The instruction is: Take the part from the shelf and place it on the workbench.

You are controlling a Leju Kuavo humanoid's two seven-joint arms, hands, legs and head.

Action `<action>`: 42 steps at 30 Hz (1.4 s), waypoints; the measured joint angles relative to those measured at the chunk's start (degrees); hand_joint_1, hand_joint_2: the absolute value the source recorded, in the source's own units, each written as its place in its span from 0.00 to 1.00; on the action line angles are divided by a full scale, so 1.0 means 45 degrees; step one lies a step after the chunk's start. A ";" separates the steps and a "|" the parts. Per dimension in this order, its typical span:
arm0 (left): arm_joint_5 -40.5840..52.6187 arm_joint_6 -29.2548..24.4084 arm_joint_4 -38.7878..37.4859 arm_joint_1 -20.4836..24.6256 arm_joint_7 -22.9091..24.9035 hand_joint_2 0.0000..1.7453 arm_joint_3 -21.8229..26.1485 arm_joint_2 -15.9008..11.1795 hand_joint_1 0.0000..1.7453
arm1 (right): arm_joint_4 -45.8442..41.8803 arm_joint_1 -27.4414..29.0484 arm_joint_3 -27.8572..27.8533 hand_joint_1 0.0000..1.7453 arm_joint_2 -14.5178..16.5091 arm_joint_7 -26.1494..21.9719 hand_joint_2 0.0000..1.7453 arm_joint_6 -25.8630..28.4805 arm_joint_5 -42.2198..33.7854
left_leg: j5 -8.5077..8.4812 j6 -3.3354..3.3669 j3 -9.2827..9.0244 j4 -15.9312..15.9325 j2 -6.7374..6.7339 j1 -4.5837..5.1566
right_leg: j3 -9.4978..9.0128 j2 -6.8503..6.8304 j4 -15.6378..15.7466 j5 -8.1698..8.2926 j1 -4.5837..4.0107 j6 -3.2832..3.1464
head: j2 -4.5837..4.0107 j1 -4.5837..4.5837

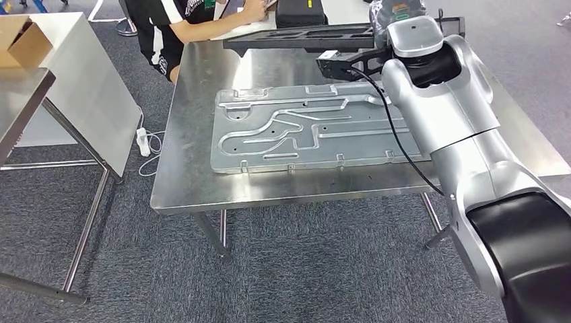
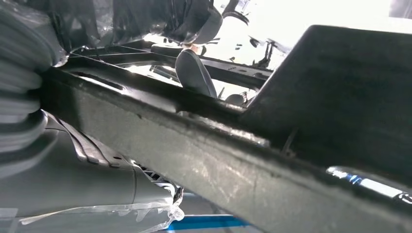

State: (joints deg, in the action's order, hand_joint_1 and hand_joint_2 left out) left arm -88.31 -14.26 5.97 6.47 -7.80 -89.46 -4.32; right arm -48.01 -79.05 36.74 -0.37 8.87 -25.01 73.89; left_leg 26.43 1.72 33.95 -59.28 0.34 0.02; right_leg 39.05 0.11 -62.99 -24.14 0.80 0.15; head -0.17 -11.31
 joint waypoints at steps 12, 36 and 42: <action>-0.0076 0.0001 0.0000 -0.0012 0.0017 0.00 -0.0005 -0.0022 0.00 | -0.0030 0.0213 -0.0001 1.00 -0.0056 -0.0038 1.00 0.0089 -0.0335 | 0.0791 -0.0464 0.1880 -0.3092 -0.0015 -0.0093 | -0.0729 0.0101 0.0466 -0.0443 0.0012 -0.0457 | 0.0000 -0.0008; -0.0250 0.0183 0.0000 -0.0024 -0.0479 0.00 0.0016 0.0021 0.00 | 0.0204 0.1719 -0.1212 1.00 -0.2160 -0.0853 1.00 0.1635 -0.3298 | 0.0145 0.0075 -0.0200 0.0108 0.0019 0.0064 | -0.0243 0.0025 0.0558 0.0048 0.0048 -0.0026 | 0.0000 -0.0013; -0.0368 0.0462 0.0000 -0.0047 -0.0974 0.00 0.0159 0.0018 0.00 | 0.0264 0.2301 -0.2038 1.00 -0.3058 -0.1156 1.00 0.1755 -0.4025 | 0.0145 0.0123 -0.0265 0.0248 0.0011 0.0072 | -0.0246 0.0049 0.0568 -0.0003 0.0030 -0.0090 | 0.0000 -0.0013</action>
State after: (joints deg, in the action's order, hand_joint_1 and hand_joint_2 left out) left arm -89.96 -12.18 5.97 6.26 -12.18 -88.74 -4.24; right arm -46.83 -68.69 27.57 -14.13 3.67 -17.11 55.77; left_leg 27.09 2.27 32.76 -58.17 0.39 0.34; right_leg 37.94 0.33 -60.43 -24.15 0.94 -0.26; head -0.17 -11.37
